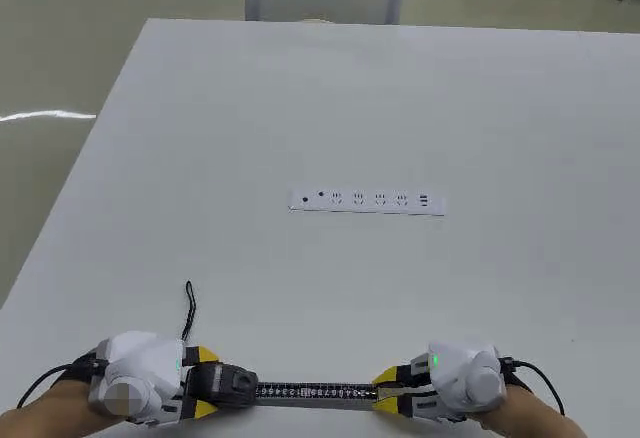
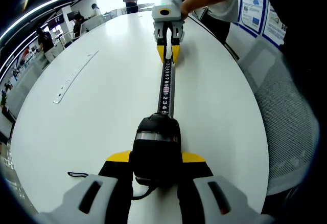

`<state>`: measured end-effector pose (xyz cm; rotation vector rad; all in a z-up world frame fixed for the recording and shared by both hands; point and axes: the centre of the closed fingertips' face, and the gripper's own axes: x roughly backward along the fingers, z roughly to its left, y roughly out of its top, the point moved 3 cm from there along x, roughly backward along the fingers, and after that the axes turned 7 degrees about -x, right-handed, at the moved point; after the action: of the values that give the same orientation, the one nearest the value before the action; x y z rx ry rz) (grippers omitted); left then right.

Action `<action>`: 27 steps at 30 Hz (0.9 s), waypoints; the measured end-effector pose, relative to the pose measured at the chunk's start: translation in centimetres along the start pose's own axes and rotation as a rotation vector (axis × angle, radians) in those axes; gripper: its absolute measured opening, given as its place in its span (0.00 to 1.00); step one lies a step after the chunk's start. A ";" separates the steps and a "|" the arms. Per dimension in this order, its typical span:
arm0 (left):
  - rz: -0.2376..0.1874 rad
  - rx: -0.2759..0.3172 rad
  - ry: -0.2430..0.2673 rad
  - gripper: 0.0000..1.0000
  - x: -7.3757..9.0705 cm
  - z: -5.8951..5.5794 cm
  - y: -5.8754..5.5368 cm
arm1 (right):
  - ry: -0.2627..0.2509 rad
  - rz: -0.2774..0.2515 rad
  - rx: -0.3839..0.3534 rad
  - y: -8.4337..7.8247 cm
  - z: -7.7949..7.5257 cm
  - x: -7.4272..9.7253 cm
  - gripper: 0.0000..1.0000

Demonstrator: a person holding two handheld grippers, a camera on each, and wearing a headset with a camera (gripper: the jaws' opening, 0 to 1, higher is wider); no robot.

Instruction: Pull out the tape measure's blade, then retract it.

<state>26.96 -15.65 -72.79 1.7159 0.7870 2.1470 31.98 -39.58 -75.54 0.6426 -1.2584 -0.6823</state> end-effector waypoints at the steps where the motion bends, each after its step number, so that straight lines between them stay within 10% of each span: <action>1: 0.000 -0.001 -0.001 0.29 0.0 0.0 0.0 | 0.001 0.000 -0.004 -0.1 0.0 0.1 0.09; 27: 0.010 -0.001 -0.004 0.29 0.1 -0.1 -0.1 | -0.005 -0.004 -0.017 -1.3 0.0 1.7 0.08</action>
<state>26.82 -15.56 -72.74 1.7271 0.7775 2.1497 32.13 -41.71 -75.48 0.6295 -1.2552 -0.6977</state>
